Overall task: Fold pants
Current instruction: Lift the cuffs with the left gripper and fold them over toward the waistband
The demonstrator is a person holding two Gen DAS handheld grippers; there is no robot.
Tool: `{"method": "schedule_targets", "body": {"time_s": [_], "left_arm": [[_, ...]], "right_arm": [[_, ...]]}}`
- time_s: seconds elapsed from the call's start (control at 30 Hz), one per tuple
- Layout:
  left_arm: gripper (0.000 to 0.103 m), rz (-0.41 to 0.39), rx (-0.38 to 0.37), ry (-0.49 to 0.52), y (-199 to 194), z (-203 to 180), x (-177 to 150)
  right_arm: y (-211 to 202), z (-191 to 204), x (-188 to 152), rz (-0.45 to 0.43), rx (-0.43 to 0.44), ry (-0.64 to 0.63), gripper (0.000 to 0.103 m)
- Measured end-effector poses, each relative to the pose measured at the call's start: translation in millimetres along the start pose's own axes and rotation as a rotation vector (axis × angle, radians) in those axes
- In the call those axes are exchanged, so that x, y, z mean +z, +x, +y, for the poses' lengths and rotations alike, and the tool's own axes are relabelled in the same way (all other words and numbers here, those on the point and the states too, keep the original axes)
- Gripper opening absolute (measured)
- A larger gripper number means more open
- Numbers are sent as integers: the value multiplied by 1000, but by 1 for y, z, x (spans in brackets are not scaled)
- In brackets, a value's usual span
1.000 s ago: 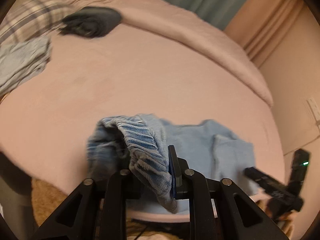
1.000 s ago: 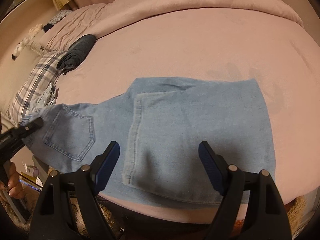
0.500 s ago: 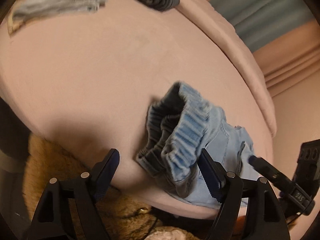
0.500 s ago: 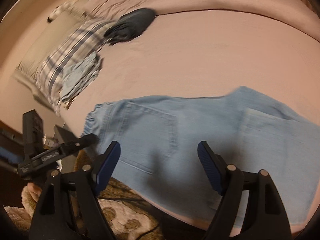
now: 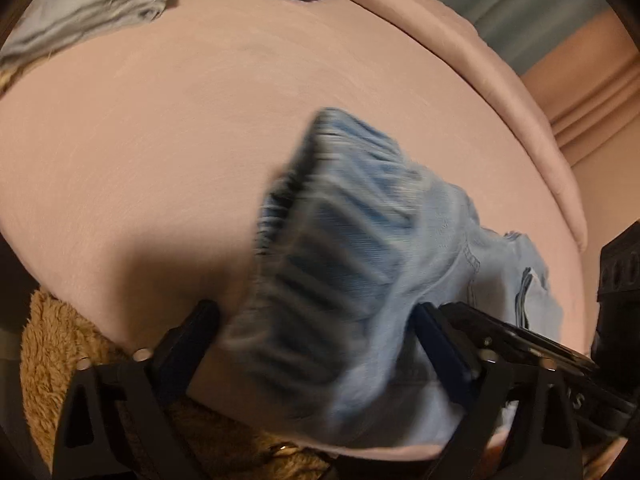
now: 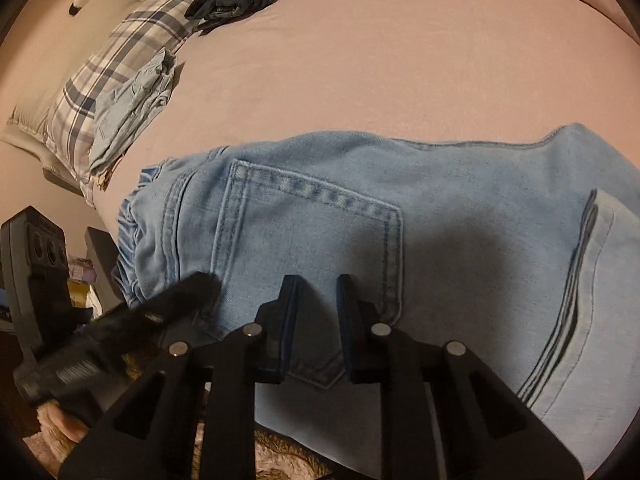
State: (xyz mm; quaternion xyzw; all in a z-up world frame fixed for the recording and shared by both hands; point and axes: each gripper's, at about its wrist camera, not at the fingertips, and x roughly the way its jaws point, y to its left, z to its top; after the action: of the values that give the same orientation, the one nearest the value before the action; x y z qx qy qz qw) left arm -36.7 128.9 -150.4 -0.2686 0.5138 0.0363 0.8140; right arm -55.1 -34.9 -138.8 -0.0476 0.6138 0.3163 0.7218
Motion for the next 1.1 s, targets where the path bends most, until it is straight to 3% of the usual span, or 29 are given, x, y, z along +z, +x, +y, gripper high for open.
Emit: {"method": "schedule_targets", "body": {"time_s": [0.03, 0.07, 0.13, 0.2, 0.3, 0.47, 0.53, 0.63, 0.67, 0.77, 0.93, 1.0, 1.1], "left_arm": [[64, 2, -12, 7, 0, -6, 0], [62, 2, -6, 5, 0, -10, 1], [43, 13, -52, 0, -4, -12, 3], [39, 10, -88, -6, -15, -15, 5], [38, -63, -84, 117, -47, -44, 4], [37, -133, -160, 272, -84, -99, 2], [35, -141, -225, 342, -94, -123, -1], [34, -121, -294, 447, -92, -165, -6], [34, -114, -303, 481, -88, -176, -9], [34, -27, -354, 530, -64, -209, -22], [34, 92, -363, 627, -18, -254, -48], [37, 174, -346, 648, 7, -268, -60], [41, 222, -307, 661, 31, -276, -76]], "right_arm": [[-1, -2, 1, -2, 8, 4, 21], [-2, -4, 0, -8, 15, 12, 21], [-3, -5, -2, -17, 24, 21, 21], [-7, -4, -4, -19, 35, 23, 21], [-24, -2, -5, -44, 50, 17, 22], [-77, -19, -7, -173, 44, 46, 25], [-106, -33, -10, -235, 62, 78, 27], [-148, -54, -25, -344, 79, 121, 48], [-163, -63, -32, -390, 80, 142, 60], [-192, -93, -54, -473, 65, 206, 65], [-205, -148, -89, -463, 49, 370, 69], [-209, -166, -101, -482, 50, 416, 86], [-215, -187, -122, -493, 53, 482, 92]]}}
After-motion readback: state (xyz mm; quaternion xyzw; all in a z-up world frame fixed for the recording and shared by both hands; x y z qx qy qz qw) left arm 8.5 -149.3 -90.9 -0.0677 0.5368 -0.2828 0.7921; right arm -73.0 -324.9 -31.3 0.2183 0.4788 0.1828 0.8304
